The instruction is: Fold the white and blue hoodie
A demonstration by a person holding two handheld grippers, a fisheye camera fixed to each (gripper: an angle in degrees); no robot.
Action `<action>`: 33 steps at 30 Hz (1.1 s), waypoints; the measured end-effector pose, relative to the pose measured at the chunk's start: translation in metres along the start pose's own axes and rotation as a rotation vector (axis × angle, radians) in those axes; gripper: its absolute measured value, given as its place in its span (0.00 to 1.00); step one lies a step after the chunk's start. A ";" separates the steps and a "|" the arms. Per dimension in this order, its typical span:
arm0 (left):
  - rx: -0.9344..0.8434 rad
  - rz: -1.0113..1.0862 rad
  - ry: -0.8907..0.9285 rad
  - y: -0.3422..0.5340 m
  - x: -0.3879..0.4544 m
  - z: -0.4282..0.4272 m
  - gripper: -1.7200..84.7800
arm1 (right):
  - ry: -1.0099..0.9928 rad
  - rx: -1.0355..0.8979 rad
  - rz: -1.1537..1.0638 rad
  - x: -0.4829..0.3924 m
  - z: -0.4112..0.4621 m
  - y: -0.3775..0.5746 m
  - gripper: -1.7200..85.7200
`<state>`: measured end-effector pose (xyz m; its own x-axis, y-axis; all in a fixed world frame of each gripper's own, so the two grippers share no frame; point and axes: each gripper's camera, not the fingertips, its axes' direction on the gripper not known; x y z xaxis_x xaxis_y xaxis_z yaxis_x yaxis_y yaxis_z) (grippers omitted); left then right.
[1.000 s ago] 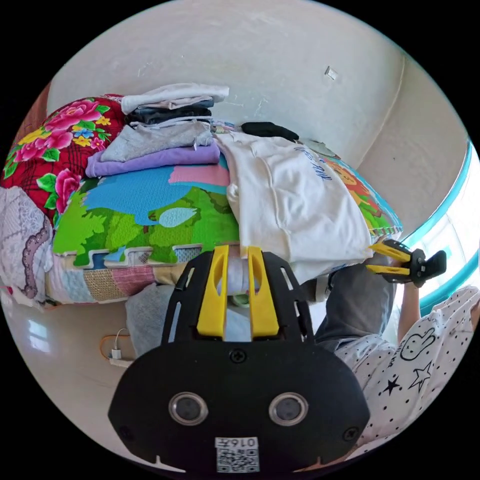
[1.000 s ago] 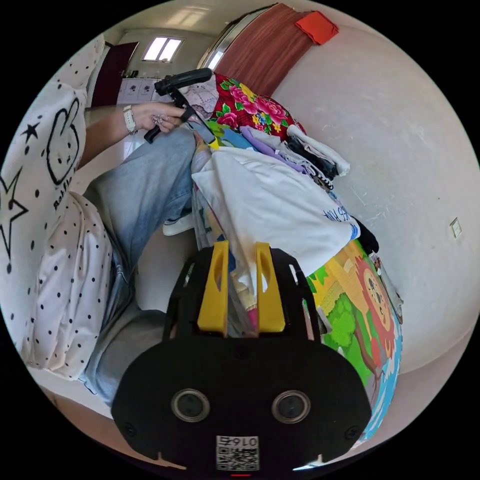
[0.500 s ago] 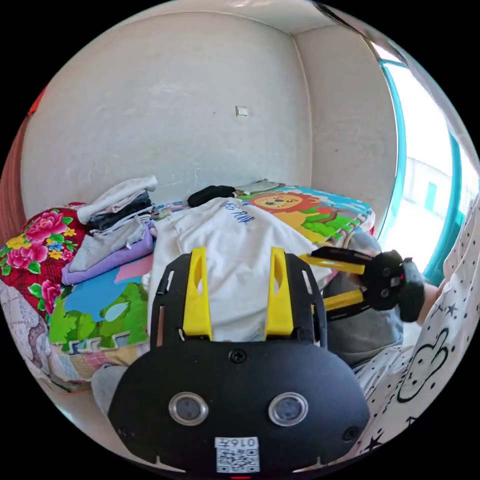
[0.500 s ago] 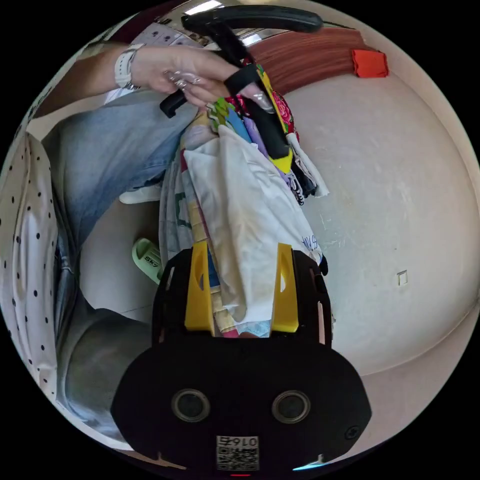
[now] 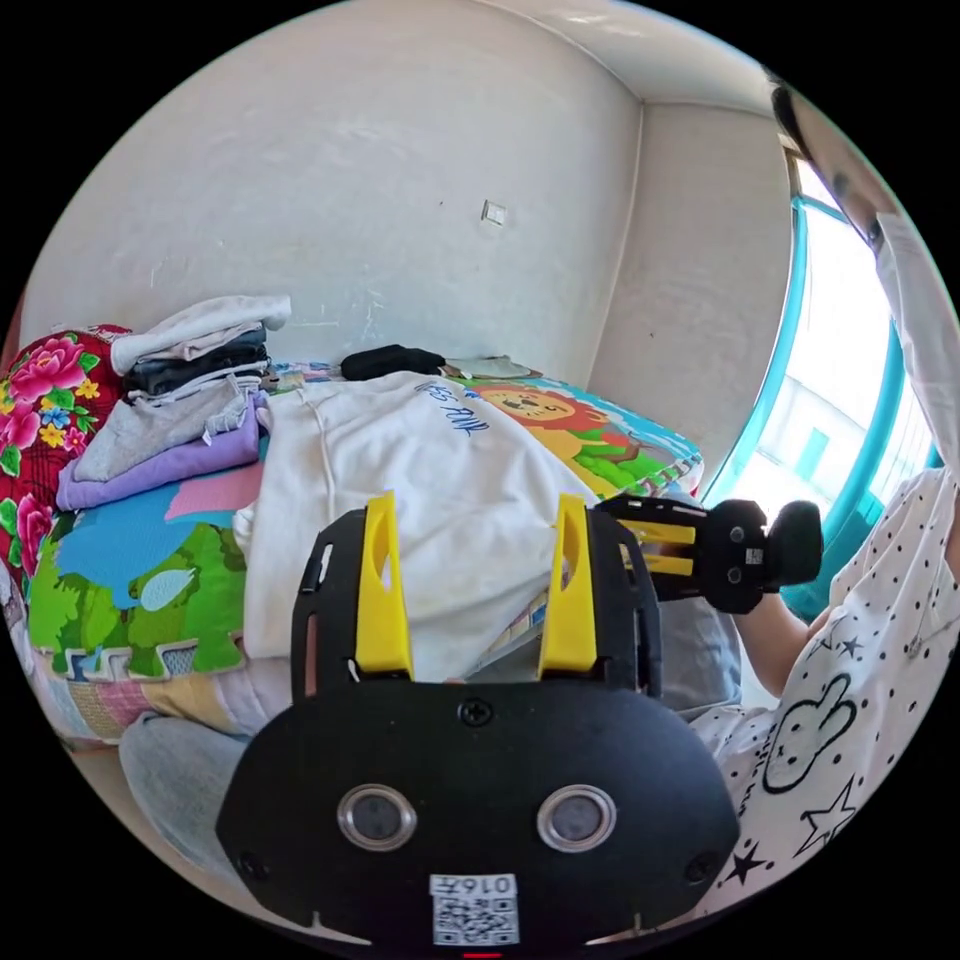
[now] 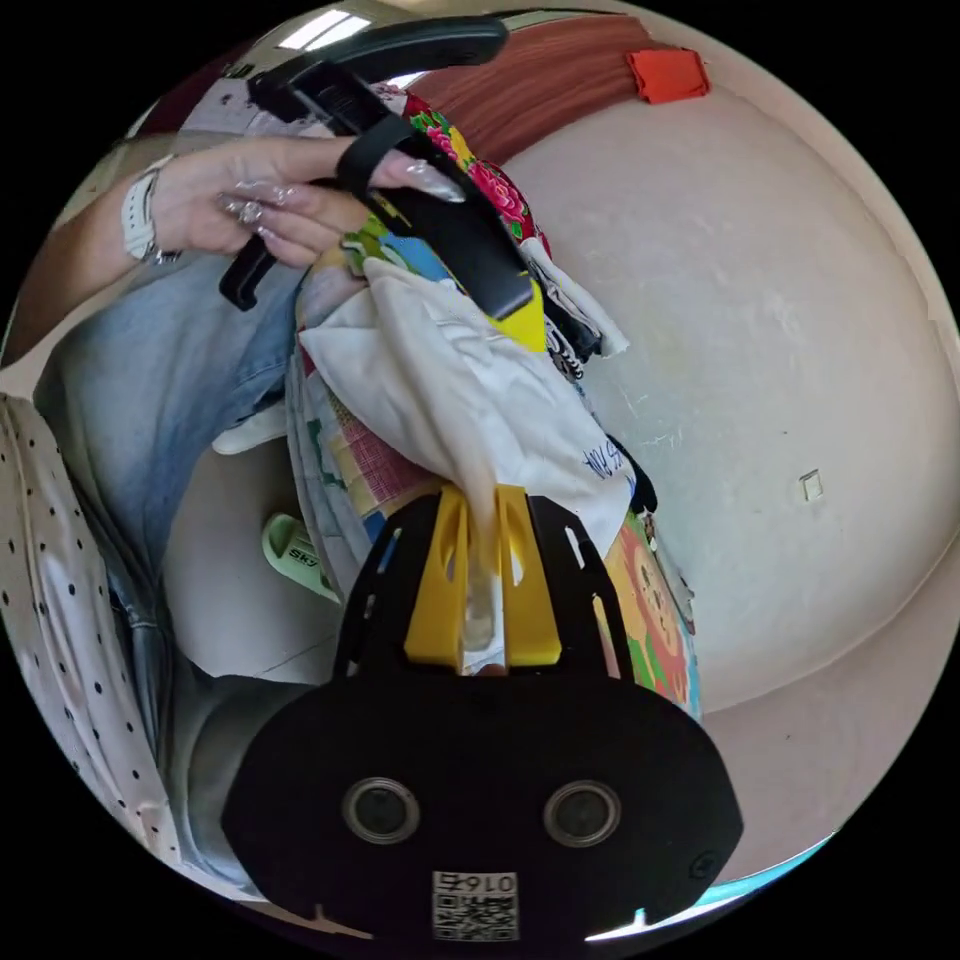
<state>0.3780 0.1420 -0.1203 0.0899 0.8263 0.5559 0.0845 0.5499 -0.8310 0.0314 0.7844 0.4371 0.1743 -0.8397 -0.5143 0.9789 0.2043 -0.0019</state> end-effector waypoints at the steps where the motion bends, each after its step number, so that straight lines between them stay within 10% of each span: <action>1: -0.011 0.005 0.001 -0.001 0.002 0.000 0.26 | -0.029 0.008 0.038 0.009 -0.001 0.003 0.08; 13: -0.074 0.284 -0.078 -0.030 0.083 -0.021 0.27 | -0.430 0.026 0.447 0.105 0.015 0.042 0.08; 33: -0.301 0.787 -0.549 -0.051 0.184 -0.028 0.07 | -0.511 0.057 0.384 0.120 -0.007 0.071 0.08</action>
<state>0.4178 0.2631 0.0247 -0.2351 0.9249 -0.2987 0.4518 -0.1682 -0.8761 0.1214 0.7011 0.3694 0.5284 -0.8490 0.0041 0.8386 0.5226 0.1537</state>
